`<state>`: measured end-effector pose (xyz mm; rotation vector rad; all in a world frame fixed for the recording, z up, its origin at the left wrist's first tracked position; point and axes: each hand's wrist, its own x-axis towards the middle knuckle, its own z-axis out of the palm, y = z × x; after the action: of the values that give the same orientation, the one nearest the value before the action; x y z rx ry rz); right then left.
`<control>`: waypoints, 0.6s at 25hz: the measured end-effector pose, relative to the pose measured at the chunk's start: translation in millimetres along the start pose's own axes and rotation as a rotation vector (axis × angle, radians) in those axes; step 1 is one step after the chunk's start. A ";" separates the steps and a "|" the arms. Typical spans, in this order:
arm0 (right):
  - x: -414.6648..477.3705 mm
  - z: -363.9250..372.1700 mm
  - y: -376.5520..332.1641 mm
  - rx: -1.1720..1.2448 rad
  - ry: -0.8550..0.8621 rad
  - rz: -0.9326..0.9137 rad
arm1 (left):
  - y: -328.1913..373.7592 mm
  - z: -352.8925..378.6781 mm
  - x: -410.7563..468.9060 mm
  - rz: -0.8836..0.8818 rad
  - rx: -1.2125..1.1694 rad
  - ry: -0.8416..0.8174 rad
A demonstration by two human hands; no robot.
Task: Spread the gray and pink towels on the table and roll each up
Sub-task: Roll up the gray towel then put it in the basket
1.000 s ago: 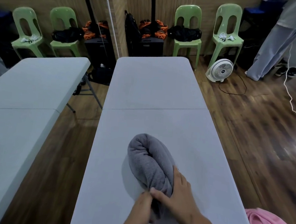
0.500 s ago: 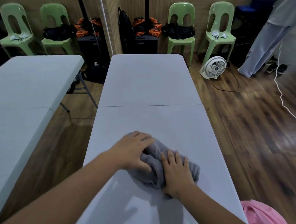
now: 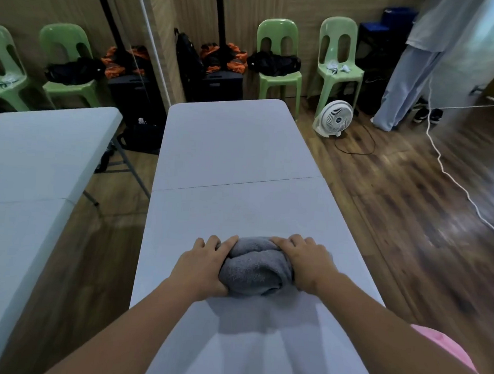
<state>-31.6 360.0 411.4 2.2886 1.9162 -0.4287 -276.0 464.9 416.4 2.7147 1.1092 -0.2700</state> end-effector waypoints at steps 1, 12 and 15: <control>-4.2 -13.7 3.0 -0.020 0.014 -0.006 | 3.5 -11.1 0.1 0.009 -0.009 0.021; -149.2 -160.9 127.3 -0.156 0.356 0.254 | 162.9 -168.6 33.5 0.345 0.101 0.395; -208.7 -155.6 185.7 -0.167 0.344 0.328 | 241.1 -159.7 38.2 0.440 0.092 0.407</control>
<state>138.7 171.3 605.3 2.6234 1.5747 0.1661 -64.0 361.5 588.1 3.0835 0.5494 0.3183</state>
